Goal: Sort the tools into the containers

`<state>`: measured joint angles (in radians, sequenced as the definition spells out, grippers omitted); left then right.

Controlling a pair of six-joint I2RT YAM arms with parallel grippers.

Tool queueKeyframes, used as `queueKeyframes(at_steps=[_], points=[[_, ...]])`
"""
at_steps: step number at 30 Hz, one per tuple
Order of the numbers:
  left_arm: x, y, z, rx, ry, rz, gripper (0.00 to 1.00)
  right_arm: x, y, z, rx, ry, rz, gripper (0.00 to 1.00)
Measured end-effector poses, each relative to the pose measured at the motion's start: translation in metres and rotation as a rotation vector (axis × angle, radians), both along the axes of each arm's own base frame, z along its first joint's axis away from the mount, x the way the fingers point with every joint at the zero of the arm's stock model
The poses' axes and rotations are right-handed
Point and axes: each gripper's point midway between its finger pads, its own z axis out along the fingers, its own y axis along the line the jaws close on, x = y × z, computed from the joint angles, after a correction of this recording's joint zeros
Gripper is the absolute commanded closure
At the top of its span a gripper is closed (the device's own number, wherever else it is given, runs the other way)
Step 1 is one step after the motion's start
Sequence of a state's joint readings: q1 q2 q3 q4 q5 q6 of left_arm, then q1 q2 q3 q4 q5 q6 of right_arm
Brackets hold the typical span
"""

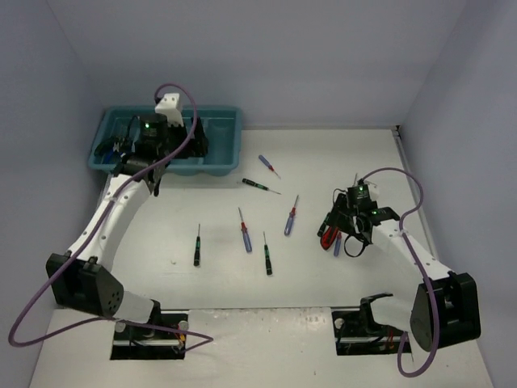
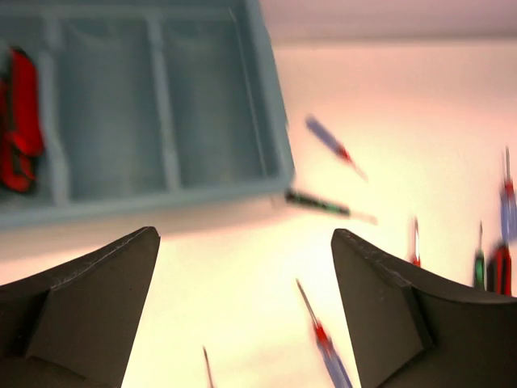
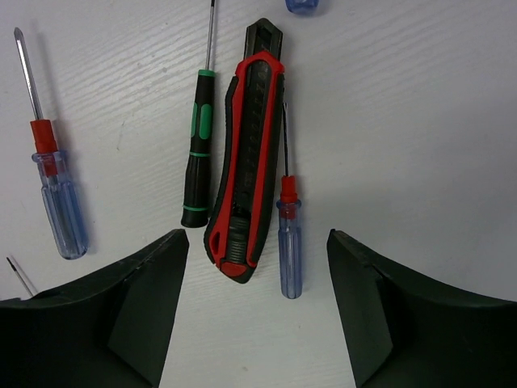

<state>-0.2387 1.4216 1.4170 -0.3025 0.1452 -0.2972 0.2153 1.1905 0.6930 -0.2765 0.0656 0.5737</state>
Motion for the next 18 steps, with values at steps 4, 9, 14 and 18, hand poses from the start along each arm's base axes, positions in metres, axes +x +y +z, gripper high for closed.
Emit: queueKeyframes(at_steps=[4,9,14,18], points=[[-0.045,-0.023,-0.04,0.017,0.116,-0.063,0.15,-0.001,0.005,-0.008,0.038,0.01,-0.016,0.4],[-0.078,-0.029,-0.068,0.038,0.2,-0.09,0.15,-0.013,0.009,-0.026,0.074,0.045,-0.043,0.45],[-0.088,-0.026,-0.061,0.026,0.188,-0.084,0.15,-0.015,0.016,-0.033,0.113,0.054,-0.056,0.52],[-0.091,-0.026,-0.057,0.023,0.181,-0.083,0.15,-0.011,0.025,-0.034,0.134,0.042,-0.052,0.56]])
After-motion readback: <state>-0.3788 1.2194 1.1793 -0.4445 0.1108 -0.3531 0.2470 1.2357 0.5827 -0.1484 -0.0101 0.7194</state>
